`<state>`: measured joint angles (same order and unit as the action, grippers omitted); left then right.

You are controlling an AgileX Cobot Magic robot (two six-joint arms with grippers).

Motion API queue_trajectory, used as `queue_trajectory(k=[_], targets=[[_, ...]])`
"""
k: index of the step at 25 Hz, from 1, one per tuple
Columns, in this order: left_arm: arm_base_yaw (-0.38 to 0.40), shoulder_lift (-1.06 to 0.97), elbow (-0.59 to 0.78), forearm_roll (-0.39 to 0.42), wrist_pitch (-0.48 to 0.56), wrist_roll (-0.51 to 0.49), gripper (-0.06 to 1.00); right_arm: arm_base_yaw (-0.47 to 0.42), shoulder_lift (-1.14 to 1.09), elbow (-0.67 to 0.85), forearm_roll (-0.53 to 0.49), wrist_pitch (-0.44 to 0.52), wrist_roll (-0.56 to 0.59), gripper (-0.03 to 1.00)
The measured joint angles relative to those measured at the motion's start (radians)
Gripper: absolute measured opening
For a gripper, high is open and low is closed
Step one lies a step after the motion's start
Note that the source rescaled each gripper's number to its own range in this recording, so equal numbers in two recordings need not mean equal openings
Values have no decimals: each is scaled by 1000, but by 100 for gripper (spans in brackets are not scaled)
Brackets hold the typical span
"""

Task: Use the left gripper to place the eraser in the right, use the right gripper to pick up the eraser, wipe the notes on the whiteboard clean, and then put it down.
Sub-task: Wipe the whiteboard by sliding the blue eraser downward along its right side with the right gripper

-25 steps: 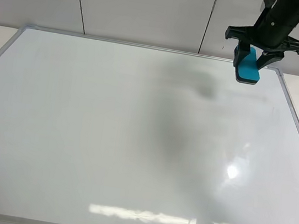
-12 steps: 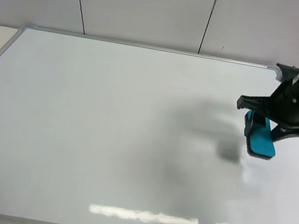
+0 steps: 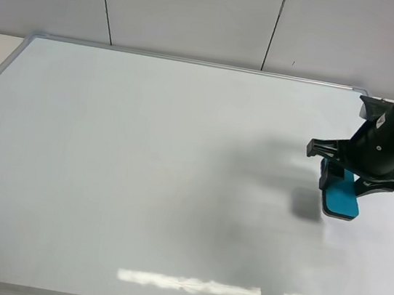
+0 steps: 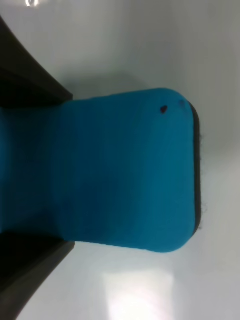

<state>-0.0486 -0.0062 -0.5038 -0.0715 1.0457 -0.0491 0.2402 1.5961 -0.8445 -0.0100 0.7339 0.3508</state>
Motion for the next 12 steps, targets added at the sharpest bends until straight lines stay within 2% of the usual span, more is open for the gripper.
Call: queue_trajectory(k=[3, 4, 5, 6, 8, 9, 12], targets=[[0, 0, 0, 0, 0, 1, 100, 3, 0, 0, 2, 0, -1, 4], [0, 0, 0, 0, 0, 1, 100, 3, 0, 0, 2, 0, -7, 6], [0, 0, 0, 0, 0, 1, 100, 3, 0, 0, 2, 0, -14, 14], [0, 0, 0, 0, 0, 1, 100, 3, 0, 0, 2, 0, -31, 30], [0, 0, 0, 0, 0, 1, 100, 4, 0, 0, 3, 0, -57, 70], [0, 0, 0, 0, 0, 1, 100, 4, 0, 0, 3, 0, -61, 82], [0, 0, 0, 0, 0, 1, 100, 5, 0, 0, 3, -1, -68, 96]])
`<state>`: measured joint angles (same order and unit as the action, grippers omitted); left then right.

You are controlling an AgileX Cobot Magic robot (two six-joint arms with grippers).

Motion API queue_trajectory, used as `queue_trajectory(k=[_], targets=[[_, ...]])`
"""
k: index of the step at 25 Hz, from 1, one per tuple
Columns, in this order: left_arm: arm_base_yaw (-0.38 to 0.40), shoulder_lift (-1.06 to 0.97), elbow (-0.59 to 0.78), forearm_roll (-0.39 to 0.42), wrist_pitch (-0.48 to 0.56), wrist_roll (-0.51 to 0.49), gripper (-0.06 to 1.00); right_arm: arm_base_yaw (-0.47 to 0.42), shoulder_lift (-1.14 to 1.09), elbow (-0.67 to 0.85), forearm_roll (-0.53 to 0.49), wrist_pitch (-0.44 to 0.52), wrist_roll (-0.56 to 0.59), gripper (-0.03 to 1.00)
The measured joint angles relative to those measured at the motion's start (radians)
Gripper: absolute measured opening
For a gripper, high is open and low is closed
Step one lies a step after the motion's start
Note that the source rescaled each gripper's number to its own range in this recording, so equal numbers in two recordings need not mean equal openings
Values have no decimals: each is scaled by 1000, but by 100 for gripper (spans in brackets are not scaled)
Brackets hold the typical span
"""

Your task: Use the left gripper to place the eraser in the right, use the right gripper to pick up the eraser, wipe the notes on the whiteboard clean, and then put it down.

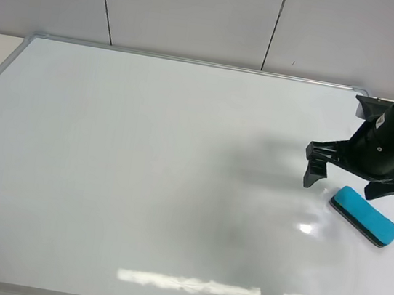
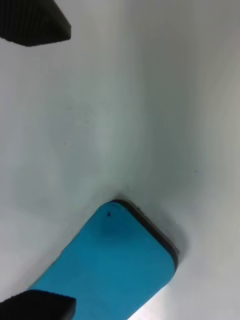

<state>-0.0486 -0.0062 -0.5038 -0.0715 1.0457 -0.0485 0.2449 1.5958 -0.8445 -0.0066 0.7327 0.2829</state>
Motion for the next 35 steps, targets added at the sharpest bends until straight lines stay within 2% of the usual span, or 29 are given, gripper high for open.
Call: queue_trajectory(k=[8, 11, 14, 18, 23, 29, 35], targets=[[0, 0, 0, 0, 0, 0, 100, -6, -12, 0, 7, -1, -2, 99], [0, 0, 0, 0, 0, 0, 100, -55, -76, 0, 15, -3, -7, 100], [0, 0, 0, 0, 0, 0, 100, -153, -217, 1, 26, 10, -35, 100], [0, 0, 0, 0, 0, 0, 100, -335, -465, 1, 26, 58, -96, 100], [0, 0, 0, 0, 0, 0, 100, -538, -841, 1, 42, 163, -207, 100], [0, 0, 0, 0, 0, 0, 100, -556, -1191, 2, 82, 230, -316, 100], [0, 0, 0, 0, 0, 0, 100, -479, -1389, 62, 100, 301, -369, 100]])
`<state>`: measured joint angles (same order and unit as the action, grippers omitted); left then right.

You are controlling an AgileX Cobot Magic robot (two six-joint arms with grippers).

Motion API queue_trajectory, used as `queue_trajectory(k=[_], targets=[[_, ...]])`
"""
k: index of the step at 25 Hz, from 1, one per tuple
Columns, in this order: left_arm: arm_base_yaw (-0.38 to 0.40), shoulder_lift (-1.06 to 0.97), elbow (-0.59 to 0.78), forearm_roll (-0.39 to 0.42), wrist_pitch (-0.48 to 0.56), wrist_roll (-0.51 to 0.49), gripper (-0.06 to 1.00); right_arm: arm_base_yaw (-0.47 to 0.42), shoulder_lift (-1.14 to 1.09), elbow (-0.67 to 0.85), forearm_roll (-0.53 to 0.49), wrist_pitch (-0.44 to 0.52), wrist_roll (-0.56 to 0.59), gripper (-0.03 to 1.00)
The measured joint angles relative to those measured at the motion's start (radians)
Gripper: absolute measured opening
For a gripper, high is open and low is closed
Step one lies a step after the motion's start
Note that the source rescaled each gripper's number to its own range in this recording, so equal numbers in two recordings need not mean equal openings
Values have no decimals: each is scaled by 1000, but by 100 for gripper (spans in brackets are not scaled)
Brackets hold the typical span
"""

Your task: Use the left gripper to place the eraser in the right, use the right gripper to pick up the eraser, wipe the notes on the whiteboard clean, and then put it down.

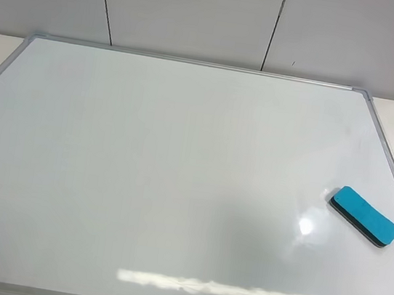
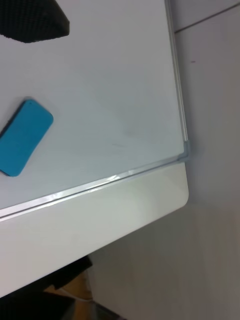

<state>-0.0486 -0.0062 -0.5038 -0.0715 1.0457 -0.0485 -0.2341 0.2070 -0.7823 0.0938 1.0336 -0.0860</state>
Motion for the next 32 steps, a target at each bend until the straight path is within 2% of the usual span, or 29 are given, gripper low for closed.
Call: queue_trajectory(k=[6, 13, 18, 32], targets=[[0, 0, 0, 0, 0, 0, 100, 64, -200, 167, 1, -17, -44, 100], [0, 0, 0, 0, 0, 0, 100, 67, -209, 272, 2, 19, -31, 100], [0, 0, 0, 0, 0, 0, 100, 67, -209, 277, -32, 26, 28, 100], [0, 0, 0, 0, 0, 0, 100, 67, -209, 277, -33, 26, 31, 100]])
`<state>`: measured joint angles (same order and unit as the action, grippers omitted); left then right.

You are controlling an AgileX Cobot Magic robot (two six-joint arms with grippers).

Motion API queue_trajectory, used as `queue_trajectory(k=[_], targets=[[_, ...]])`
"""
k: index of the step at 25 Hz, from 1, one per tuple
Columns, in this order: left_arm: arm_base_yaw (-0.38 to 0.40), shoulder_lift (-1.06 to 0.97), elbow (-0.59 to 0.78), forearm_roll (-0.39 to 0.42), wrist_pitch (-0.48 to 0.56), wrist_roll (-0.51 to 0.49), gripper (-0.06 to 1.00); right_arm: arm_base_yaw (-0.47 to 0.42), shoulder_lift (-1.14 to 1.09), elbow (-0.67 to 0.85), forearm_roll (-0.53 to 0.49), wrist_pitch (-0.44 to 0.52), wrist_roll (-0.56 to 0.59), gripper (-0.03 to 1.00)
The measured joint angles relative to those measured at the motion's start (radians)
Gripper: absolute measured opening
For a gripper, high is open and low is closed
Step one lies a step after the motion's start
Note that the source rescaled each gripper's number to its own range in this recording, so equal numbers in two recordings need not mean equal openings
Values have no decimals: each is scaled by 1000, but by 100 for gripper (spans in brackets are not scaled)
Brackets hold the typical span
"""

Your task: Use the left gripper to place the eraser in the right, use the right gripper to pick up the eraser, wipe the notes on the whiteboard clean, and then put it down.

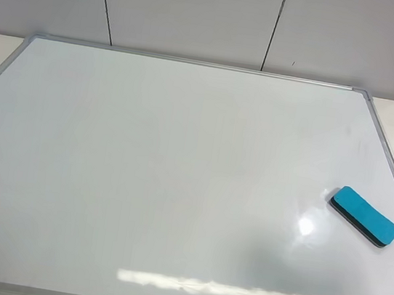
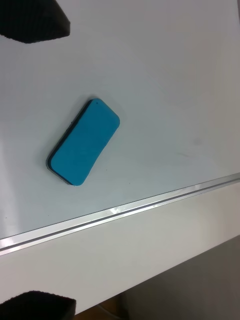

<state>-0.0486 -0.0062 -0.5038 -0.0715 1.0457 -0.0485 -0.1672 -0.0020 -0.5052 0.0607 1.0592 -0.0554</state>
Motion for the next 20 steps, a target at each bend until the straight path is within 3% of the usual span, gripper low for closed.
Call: queue_trajectory(k=[20], targets=[[0, 0, 0, 0, 0, 0, 100, 0, 0, 0, 0, 0, 0, 100]])
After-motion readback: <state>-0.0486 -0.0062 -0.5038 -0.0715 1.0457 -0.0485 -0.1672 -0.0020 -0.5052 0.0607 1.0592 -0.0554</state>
